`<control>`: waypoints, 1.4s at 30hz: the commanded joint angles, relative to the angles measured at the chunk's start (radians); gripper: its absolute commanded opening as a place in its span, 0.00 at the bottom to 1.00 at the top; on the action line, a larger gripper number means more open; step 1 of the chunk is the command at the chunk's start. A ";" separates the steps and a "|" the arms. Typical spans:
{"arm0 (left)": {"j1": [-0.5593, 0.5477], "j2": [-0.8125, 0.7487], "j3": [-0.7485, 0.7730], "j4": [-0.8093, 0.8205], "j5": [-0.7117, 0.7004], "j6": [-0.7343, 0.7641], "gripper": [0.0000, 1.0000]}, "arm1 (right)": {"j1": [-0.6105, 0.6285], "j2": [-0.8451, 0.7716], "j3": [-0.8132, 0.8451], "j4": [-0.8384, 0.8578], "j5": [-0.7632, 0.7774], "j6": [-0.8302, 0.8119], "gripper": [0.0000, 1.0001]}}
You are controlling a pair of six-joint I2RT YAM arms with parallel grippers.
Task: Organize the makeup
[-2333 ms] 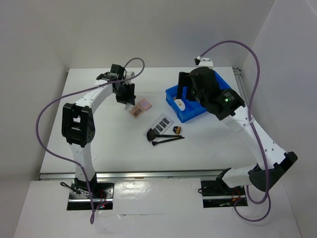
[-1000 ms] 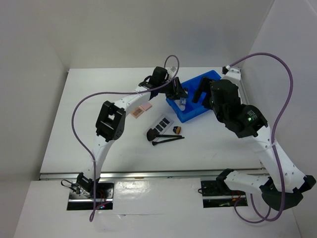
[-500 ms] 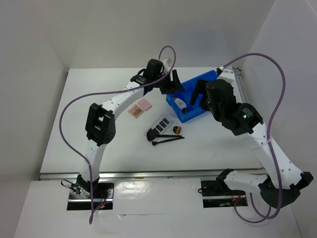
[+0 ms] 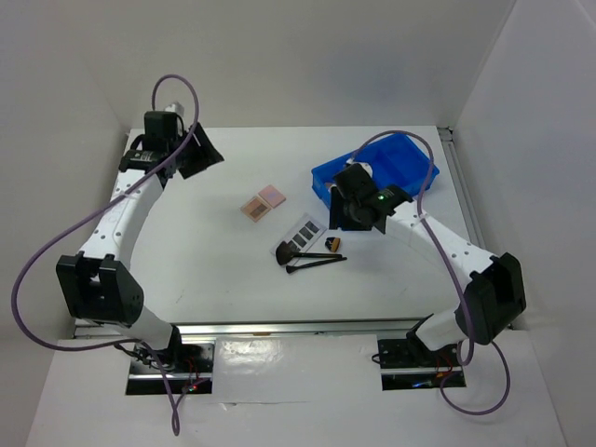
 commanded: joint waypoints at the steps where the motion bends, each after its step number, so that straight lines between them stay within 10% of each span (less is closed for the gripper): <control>1: -0.020 -0.038 -0.038 -0.028 0.023 0.049 0.68 | -0.056 -0.010 -0.005 0.150 -0.076 0.027 0.59; 6: -0.020 -0.048 -0.063 -0.060 0.023 0.071 0.68 | -0.068 0.070 -0.057 0.187 -0.117 0.007 0.46; 11: -0.020 -0.086 -0.144 -0.022 0.033 0.071 0.68 | -0.068 0.108 -0.124 0.248 -0.165 0.047 0.82; 18: -0.020 -0.095 -0.175 -0.022 0.043 0.071 0.68 | -0.068 0.144 -0.216 0.373 -0.147 0.154 0.88; 33: -0.020 -0.095 -0.184 -0.022 0.016 0.089 0.68 | 0.032 0.319 -0.187 0.406 0.028 0.205 0.77; 42: -0.020 -0.095 -0.184 -0.022 0.007 0.098 0.68 | 0.053 0.325 -0.147 0.390 0.087 0.177 0.44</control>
